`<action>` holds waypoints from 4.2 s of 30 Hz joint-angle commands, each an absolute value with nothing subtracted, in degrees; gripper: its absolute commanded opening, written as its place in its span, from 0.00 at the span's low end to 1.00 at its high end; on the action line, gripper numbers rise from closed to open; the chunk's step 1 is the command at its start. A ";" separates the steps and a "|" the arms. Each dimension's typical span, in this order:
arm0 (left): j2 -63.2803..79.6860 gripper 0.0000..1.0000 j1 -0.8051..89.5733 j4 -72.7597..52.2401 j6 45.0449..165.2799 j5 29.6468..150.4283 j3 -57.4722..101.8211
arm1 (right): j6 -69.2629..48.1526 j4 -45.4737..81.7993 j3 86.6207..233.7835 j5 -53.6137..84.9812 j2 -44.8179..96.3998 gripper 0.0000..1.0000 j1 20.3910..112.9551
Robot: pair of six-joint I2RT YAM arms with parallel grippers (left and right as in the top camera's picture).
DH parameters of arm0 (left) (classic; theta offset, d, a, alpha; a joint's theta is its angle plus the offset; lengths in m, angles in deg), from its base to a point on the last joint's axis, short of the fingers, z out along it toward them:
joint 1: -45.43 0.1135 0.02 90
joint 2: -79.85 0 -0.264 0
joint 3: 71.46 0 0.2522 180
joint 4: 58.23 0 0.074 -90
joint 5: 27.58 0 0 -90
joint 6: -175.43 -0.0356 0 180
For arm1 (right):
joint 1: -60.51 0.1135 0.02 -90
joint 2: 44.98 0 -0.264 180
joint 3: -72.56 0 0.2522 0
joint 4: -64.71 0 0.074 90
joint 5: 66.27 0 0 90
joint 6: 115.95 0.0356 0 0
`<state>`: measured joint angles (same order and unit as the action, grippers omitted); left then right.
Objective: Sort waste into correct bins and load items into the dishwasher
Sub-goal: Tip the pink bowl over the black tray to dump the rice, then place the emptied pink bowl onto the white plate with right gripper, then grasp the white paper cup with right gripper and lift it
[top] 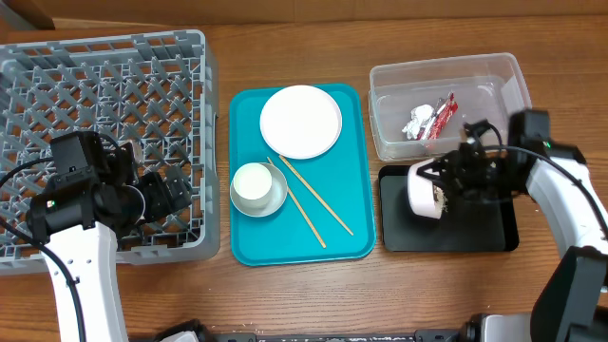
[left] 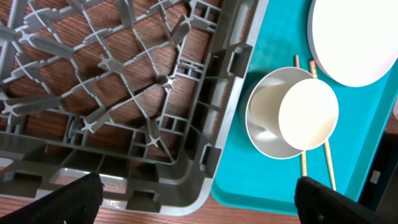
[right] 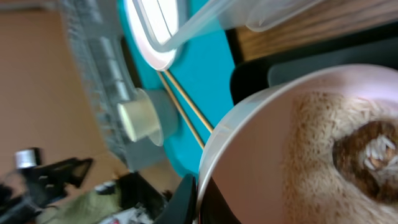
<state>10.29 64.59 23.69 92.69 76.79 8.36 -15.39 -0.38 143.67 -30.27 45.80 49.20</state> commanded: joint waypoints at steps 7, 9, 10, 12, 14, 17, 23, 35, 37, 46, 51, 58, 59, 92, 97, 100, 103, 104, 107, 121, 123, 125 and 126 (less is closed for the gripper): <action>10.22 1.00 64.48 23.67 91.62 77.05 9.63 | -18.95 4.19 136.10 -56.04 44.77 0.04 40.72; 10.22 1.00 64.48 23.67 91.62 77.05 9.63 | -18.93 4.19 135.78 -59.03 44.77 0.04 40.06; 10.22 1.00 64.48 23.67 91.62 77.05 9.65 | -18.90 4.12 135.78 -60.63 44.77 0.04 39.73; 10.22 1.00 64.48 23.72 91.62 77.08 9.63 | -18.42 4.12 135.76 -63.19 44.77 0.04 39.25; 10.22 1.00 64.48 23.76 91.62 77.05 9.63 | -17.53 3.94 135.78 -66.20 44.77 0.04 38.40; 10.22 1.00 64.48 23.87 91.62 77.05 9.63 | -15.36 3.94 135.78 -66.20 44.77 0.04 37.16; 10.22 1.00 64.48 23.87 91.62 77.05 9.65 | -8.78 3.73 135.78 -66.20 44.77 0.04 32.67; 10.22 1.00 64.48 23.85 91.62 77.03 9.63 | -4.68 2.24 135.78 -66.20 44.77 0.04 28.17; 10.22 1.00 64.48 23.85 91.62 77.03 9.65 | -4.70 2.24 135.78 -66.20 44.77 0.04 28.17; 10.22 1.00 64.48 23.78 91.62 77.05 9.63 | -18.18 2.70 135.78 -65.98 44.77 0.04 31.04; 10.22 1.00 64.48 23.83 91.62 77.05 9.65 | -17.27 1.52 135.78 -59.36 44.77 0.04 31.54; 10.22 1.00 64.48 23.85 91.62 77.05 9.63 | -34.77 1.19 136.30 -65.94 44.49 0.04 34.25; 10.22 1.00 64.48 23.83 91.62 77.05 9.65 | -34.77 1.19 136.30 -65.92 44.49 0.04 34.25; 10.22 1.00 64.48 23.02 91.64 77.08 9.63 | -37.31 7.99 170.29 13.47 46.46 0.04 89.02; 10.22 1.00 64.48 23.04 91.64 77.08 9.63 | -38.36 18.70 170.29 14.65 54.08 0.04 94.07; 10.22 1.00 64.48 23.04 91.64 77.08 9.65 | -38.36 23.68 170.29 13.05 59.75 0.04 95.86; 10.22 1.00 64.48 23.04 91.64 77.08 9.65 | -38.34 27.79 170.29 12.48 64.62 0.04 97.07; 10.22 1.00 64.48 23.06 91.64 77.08 9.63 | -38.34 28.75 170.29 12.53 65.78 0.04 97.28; 10.22 1.00 64.48 23.06 91.64 77.08 9.63 | -38.34 31.27 170.29 12.50 68.95 0.04 97.48; 10.22 1.00 64.48 23.02 91.62 77.08 9.63 | -37.79 23.66 172.82 12.50 63.44 0.47 97.13; 10.22 1.00 64.48 23.02 91.62 77.05 9.63 | -35.87 21.10 173.70 12.50 60.29 0.60 97.09; 10.22 1.00 64.48 23.02 91.62 77.05 9.65 | -31.45 19.31 173.94 12.31 57.08 0.78 97.09; 10.22 1.00 64.48 23.02 91.64 77.08 9.63 | -29.59 18.46 173.94 11.06 55.79 0.80 97.09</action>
